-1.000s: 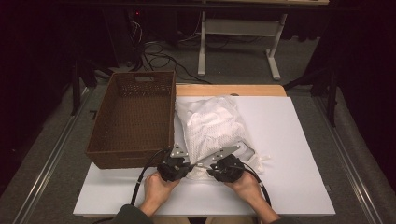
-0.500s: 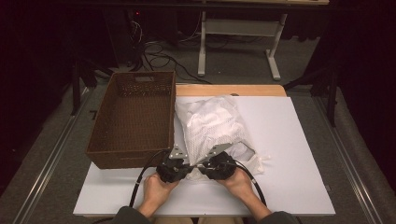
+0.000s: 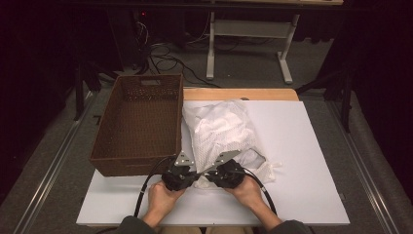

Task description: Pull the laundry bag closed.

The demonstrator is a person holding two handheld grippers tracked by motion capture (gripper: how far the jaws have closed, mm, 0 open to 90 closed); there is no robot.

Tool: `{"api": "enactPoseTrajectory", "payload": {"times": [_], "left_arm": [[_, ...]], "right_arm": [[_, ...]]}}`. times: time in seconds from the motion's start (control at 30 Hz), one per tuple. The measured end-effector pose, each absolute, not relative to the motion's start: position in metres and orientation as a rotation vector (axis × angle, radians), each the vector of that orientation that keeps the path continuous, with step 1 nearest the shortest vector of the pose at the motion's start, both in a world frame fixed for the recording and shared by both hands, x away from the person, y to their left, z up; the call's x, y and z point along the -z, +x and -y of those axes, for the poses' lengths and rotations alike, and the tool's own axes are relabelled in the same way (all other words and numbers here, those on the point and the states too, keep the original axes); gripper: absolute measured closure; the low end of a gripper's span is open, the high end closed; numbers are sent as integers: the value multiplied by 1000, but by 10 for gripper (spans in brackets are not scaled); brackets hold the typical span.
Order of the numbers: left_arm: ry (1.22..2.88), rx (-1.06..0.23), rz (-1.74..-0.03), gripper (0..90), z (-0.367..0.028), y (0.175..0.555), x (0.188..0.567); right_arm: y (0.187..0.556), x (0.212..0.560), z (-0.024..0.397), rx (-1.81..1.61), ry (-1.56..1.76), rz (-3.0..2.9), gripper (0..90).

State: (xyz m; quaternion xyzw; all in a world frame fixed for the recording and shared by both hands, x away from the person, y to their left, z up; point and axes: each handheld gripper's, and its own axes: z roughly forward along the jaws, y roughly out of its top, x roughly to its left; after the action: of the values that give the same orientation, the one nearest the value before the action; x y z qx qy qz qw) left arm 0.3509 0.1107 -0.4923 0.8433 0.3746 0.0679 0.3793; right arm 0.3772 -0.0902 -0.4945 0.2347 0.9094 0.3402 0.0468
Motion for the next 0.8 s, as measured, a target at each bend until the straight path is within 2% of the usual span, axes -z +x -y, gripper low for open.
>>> {"api": "enactPoseTrajectory", "payload": {"times": [0.53,0.8], "left_arm": [[2152,-170,-942,860,-110,351,492],[2154,-169,-941,860,-111,351,492]], "right_arm": [[374,493,84,-1039,687,-2782,801],[376,496,81,-1022,683,-2780,851]]}}
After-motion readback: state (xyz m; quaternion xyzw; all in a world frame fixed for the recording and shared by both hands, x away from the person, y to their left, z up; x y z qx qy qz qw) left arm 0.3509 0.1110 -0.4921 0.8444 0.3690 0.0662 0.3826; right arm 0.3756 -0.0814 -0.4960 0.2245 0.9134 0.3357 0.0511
